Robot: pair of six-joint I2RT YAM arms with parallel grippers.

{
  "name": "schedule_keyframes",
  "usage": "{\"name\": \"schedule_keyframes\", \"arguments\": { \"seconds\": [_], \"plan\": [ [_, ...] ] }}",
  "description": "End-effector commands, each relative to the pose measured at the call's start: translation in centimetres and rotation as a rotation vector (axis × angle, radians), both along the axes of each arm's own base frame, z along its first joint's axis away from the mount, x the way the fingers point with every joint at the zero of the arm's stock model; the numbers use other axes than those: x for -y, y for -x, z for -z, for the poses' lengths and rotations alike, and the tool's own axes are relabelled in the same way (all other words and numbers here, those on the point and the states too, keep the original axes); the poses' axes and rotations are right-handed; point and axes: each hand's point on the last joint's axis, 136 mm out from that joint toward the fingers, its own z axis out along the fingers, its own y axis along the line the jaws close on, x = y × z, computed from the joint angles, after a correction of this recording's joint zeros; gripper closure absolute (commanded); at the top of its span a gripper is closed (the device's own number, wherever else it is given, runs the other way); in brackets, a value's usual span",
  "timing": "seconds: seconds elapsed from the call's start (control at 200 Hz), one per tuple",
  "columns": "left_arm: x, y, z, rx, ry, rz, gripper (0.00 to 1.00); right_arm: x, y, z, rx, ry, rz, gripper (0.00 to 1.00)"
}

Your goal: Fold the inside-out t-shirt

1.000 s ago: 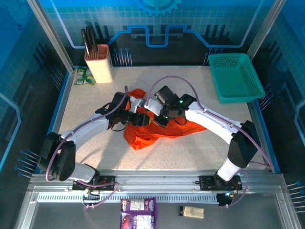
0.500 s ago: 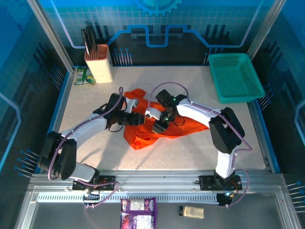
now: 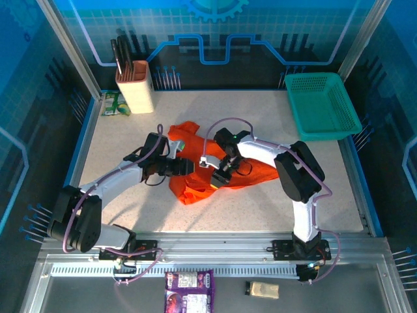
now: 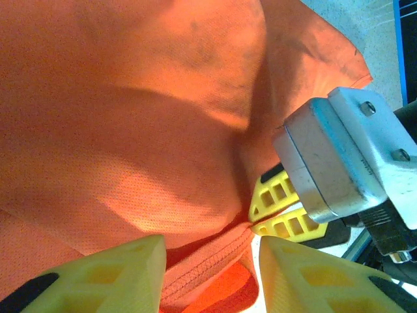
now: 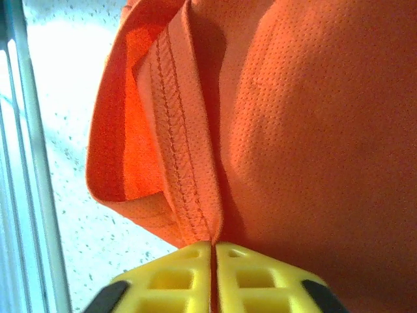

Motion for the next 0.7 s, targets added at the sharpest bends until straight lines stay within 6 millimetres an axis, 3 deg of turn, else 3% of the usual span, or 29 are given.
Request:
{"name": "schedule_keyframes", "arguments": {
  "seconds": [0.0, 0.095, 0.285, 0.485, 0.695],
  "plan": [
    [0.2, -0.5, -1.2, 0.03, 0.019, 0.008, 0.57, 0.0, 0.8, -2.4, -0.025, -0.068, -0.012, 0.94],
    [0.3, -0.6, -1.5, 0.037, 0.024, 0.016, 0.57, 0.1, 1.0, -3.4, -0.018, -0.085, -0.017, 1.0],
    [1.4, -0.8, -2.3, 0.065, 0.072, 0.079, 0.57, 0.7, -0.6, -5.8, 0.138, -0.077, -0.002, 1.0],
    [4.3, -2.2, -4.4, 0.116, 0.212, 0.191, 0.55, 2.3, -4.0, -9.0, 0.348, -0.061, 0.056, 1.0],
    [7.1, -4.2, -5.2, 0.115, 0.286, 0.298, 0.51, 3.9, -6.2, -9.7, 0.42, -0.048, 0.077, 1.0]
  ]
}}
